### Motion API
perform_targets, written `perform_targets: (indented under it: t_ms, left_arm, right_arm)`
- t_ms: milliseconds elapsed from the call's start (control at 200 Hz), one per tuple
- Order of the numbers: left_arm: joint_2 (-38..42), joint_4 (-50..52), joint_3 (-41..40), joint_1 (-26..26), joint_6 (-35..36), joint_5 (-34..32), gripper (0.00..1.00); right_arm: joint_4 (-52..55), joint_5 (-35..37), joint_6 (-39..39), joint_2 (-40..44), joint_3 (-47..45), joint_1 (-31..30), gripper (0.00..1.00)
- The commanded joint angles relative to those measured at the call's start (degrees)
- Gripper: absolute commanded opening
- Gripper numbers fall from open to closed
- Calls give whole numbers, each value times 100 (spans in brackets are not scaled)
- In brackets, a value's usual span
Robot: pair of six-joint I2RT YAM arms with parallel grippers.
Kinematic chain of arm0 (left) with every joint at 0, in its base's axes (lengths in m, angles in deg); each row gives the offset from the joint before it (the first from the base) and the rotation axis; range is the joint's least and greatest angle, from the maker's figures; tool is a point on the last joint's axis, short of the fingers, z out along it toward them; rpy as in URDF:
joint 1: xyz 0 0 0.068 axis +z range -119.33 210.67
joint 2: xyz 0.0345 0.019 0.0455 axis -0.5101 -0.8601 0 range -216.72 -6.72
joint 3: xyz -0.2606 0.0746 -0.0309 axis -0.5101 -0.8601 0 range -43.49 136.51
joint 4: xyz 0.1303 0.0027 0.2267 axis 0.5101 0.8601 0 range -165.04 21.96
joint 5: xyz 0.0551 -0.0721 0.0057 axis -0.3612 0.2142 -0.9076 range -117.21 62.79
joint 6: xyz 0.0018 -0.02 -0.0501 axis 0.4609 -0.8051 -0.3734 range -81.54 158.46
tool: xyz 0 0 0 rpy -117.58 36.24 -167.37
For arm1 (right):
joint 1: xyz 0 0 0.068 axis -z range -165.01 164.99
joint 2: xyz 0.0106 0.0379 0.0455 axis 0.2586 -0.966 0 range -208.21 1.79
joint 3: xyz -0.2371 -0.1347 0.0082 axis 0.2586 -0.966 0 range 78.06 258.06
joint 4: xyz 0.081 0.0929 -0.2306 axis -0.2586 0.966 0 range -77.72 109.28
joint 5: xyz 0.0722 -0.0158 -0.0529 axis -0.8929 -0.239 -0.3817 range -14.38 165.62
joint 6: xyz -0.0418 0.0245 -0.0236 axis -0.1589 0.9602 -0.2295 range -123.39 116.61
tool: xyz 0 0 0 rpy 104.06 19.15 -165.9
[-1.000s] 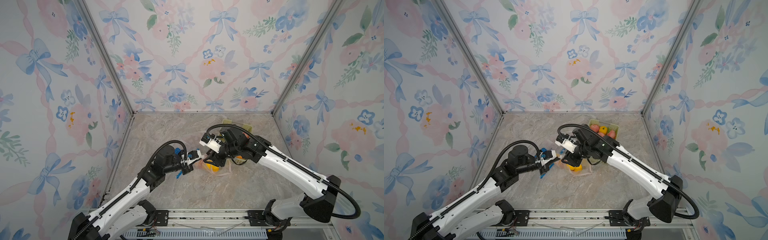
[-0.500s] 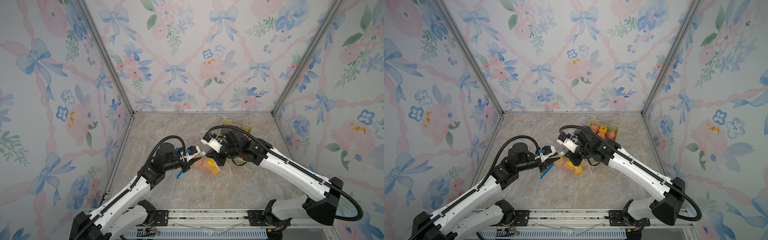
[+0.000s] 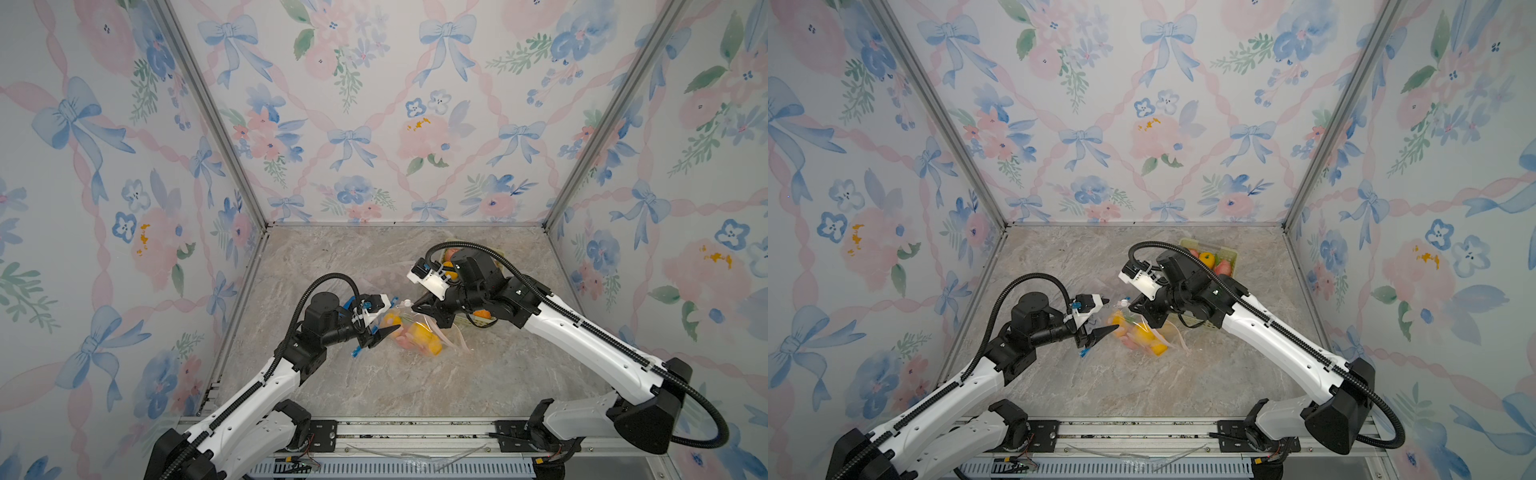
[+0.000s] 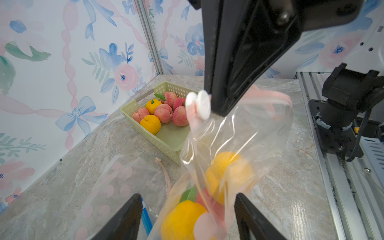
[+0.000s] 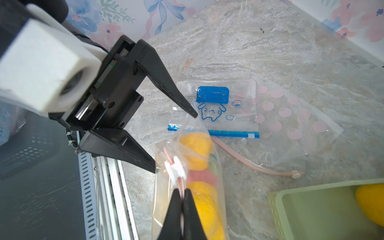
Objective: Place the peach in a zip-top bag and seal the zipper
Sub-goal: Zip the zipper on the zipper food storage bag.
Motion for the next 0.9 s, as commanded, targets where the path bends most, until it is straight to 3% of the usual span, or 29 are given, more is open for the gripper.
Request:
perform_targets:
  t_ms: [0, 140, 210, 285, 445, 590, 650, 715, 895]
  left_arm:
    - [-150, -198, 160, 25, -106, 225, 63]
    - [-510, 120, 330, 27, -29, 224, 50]
    - [-624, 175, 370, 29, -3, 237, 33]
    - [-689, 218, 354, 54, -1, 134, 24]
    - [-699, 322, 308, 66, 8, 1, 12]
    - [-618, 441, 439, 67, -146, 138, 14]
    - [-503, 485, 542, 67, -257, 244, 43]
    - [-278, 492, 610, 67, -336, 291, 52]
    - [266, 167, 739, 64, -778, 248, 50]
  right_arm:
    - [-352, -320, 197, 169, -112, 69, 0]
    - [-514, -450, 291, 221, -102, 88, 1]
    - [-513, -431, 289, 217, -68, 108, 1]
    - [-566, -448, 330, 254, -76, 164, 0]
    - [-844, -533, 476, 413, -233, 298, 1]
    - [-879, -678, 564, 377, -270, 317, 2]
    - [-799, -679, 558, 323, -253, 318, 3]
    - [-759, -673, 566, 301, -275, 311, 3]
    - [-647, -729, 520, 301, -221, 295, 4]
